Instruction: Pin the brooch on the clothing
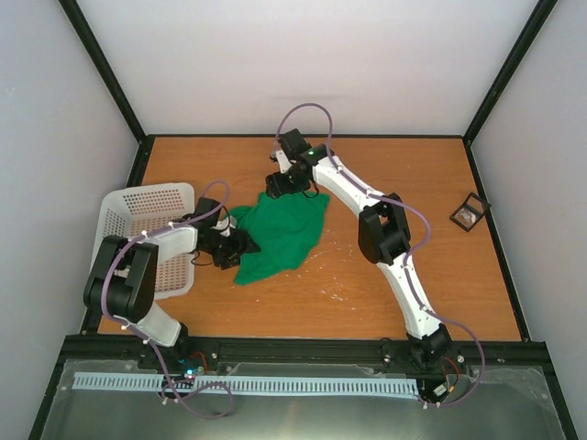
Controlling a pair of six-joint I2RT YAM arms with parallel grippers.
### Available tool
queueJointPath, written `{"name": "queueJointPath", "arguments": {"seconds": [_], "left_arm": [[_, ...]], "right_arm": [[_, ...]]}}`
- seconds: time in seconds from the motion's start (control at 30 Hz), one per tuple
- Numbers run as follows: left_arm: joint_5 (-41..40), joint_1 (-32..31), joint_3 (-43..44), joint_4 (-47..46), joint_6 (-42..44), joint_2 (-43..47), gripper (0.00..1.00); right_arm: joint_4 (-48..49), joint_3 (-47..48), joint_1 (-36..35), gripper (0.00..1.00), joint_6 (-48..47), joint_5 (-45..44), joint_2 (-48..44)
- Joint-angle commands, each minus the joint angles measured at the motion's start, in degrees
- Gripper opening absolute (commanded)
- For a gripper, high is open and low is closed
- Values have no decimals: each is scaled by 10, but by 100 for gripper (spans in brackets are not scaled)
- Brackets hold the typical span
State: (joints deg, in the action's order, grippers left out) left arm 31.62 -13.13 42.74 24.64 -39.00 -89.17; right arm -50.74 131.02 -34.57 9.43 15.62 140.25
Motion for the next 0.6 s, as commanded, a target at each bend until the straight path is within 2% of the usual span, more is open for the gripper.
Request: {"name": "queueJointPath", "arguments": {"seconds": [0.0,0.07,0.1,0.17,0.27,0.33,0.43,0.57], "left_arm": [[32,2,-5,-56,-4,-38,67],[32,2,2,-52,3,-43,57],[28,2,9,-44,8,-42,53],[19,2,23,-25,22,-40,39],[-17,4,74,26,48,-32,11],[-51,10,138,72,64,-31,1],[-104,24,278,137,80,-39,1],[-156,40,569,223,110,-93,1]], "right_arm": [[-24,18,-13,76,-18,-20,17],[-22,23,-14,67,-13,-19,27],[-27,31,-14,59,-9,-15,32],[-44,62,-12,37,-3,-5,41],[-60,109,-5,5,23,-21,28],[-53,122,24,3,60,-22,-3],[-18,121,80,3,114,5,-68],[56,132,137,3,141,30,-163]]}}
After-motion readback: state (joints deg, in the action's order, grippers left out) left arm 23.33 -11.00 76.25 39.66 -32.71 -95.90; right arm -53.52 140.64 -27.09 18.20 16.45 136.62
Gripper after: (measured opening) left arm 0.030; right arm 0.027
